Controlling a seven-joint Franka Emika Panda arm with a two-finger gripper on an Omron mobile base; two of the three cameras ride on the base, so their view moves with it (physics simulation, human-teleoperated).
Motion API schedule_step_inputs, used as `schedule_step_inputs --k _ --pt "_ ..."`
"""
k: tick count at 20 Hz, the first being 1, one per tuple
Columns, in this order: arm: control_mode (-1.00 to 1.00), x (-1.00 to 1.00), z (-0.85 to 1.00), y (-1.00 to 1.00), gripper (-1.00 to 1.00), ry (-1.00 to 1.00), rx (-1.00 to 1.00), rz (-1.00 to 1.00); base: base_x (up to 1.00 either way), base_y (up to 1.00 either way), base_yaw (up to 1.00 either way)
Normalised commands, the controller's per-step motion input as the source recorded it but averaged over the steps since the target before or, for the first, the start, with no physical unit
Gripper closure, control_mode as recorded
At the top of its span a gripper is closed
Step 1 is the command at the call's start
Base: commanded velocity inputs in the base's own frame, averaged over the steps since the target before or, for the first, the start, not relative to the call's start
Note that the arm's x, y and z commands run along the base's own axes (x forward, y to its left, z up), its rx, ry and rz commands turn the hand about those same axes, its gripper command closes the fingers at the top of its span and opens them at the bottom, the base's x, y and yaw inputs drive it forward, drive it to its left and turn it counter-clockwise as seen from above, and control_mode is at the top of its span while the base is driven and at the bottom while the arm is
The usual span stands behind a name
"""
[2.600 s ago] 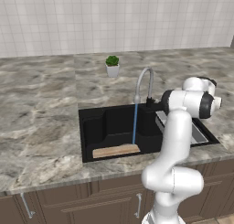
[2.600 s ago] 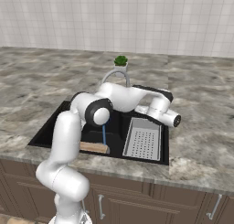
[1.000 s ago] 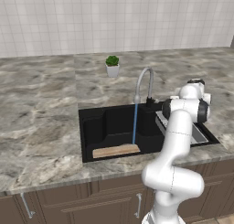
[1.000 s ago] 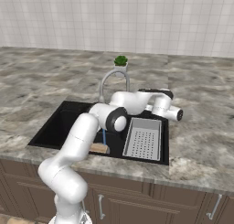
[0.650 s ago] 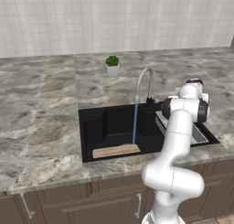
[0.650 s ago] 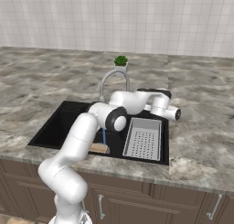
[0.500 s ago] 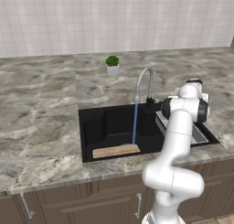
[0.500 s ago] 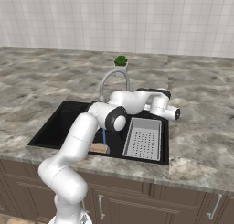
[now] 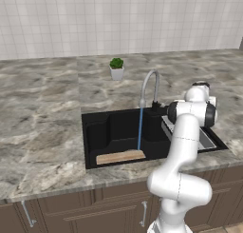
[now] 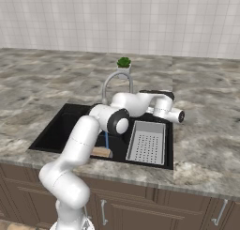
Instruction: Turn on the sink faucet with hot water and rinse the cutting board for ten seconds, then turn off the faucet. Push the cutting board to reach the water if necessary.
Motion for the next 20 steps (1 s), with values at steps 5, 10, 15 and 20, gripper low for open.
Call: schedule_step_inputs --k 5,10,15,20 --pt "-1.0 0.07 0.0 0.0 1.0 0.0 -0.04 0.0 0.0 0.0 0.0" --pt "-1.0 0.05 0.0 0.14 1.0 0.0 -0.06 0.0 0.0 0.0 0.0" --pt "-1.0 0.0 0.0 0.27 1.0 -0.06 -0.06 0.0 0.0 0.0 0.0" --pt "-1.0 0.0 0.0 0.14 1.0 -0.08 -0.06 -0.06 0.0 0.0 0.0"
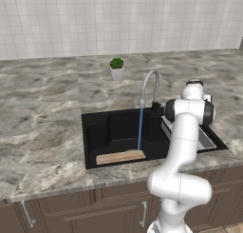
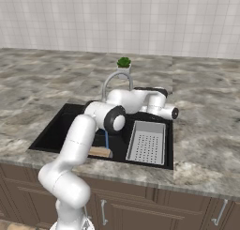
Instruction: Turn on the sink faucet with hot water and rinse the cutting board for ten seconds, then turn off the faucet. Push the cutting board to reach the water if necessary.
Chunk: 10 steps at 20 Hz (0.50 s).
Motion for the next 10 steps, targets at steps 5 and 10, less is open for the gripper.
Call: schedule_step_inputs --k 5,10 --pt "-1.0 0.0 0.0 0.0 1.0 -0.09 -0.02 -0.09 0.0 0.0 0.0" --pt "-1.0 0.0 0.0 0.04 1.0 -0.09 0.0 -0.03 0.0 0.0 0.0"
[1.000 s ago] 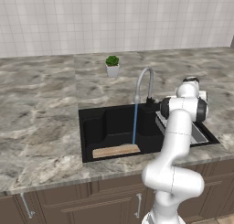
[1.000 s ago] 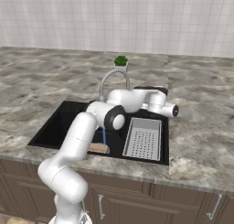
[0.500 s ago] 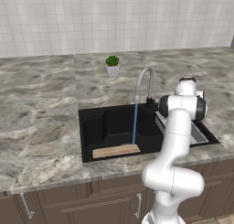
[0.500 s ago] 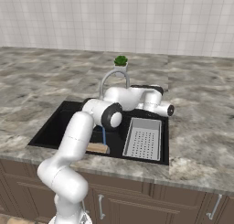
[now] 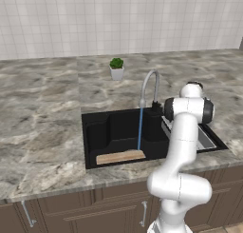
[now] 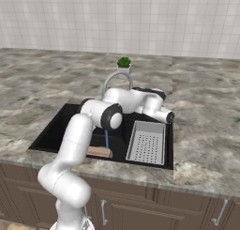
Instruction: Turn on the sink faucet with hot water and rinse the cutting board for ten seconds, then turn off the faucet. Push the cutting board to reach the water if necessary.
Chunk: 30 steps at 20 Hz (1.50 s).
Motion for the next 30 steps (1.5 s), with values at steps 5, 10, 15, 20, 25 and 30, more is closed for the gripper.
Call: schedule_step_inputs --k 5,10,15,20,25,30 --pt "-1.0 0.0 0.0 0.0 1.0 -0.02 0.0 0.0 0.0 0.0 0.0" --pt "-1.0 0.0 0.0 -0.03 1.0 -0.01 0.0 0.0 0.0 0.0 0.0" --pt "-1.0 0.0 0.0 -0.21 1.0 0.0 0.0 0.0 0.0 0.0 0.0" --pt "-1.0 0.0 0.0 -0.18 1.0 0.0 0.0 0.0 0.0 0.0 0.0" --pt "-1.0 0.13 0.0 0.03 1.0 -0.01 0.0 0.0 0.0 0.0 0.0" --pt "-1.0 0.17 0.0 0.03 1.0 0.0 0.0 0.0 0.0 0.0 0.0"
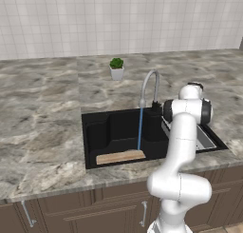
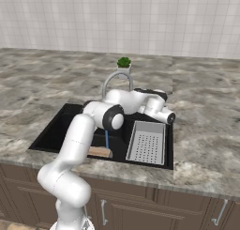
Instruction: Turn on the sink faucet with hot water and rinse the cutting board for ten seconds, then turn off the faucet. Push the cutting board to reach the water if necessary.
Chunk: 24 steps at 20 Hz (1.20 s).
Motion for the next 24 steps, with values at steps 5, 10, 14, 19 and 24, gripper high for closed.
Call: schedule_step_inputs --k 5,10,14,19,24 --pt "-1.0 0.08 0.0 0.1 1.0 0.0 0.0 0.0 0.0 0.0 0.0" --pt "-1.0 0.0 0.0 0.26 1.0 0.0 0.0 0.0 0.0 0.0 0.0" --pt "-1.0 0.01 0.0 0.21 1.0 0.0 0.0 0.0 0.0 0.0 0.0" --pt "-1.0 0.0 0.0 0.19 1.0 0.0 0.0 0.0 0.0 0.0 0.0" --pt "-1.0 0.0 0.0 0.31 1.0 0.0 0.0 0.0 0.0 0.0 0.0"
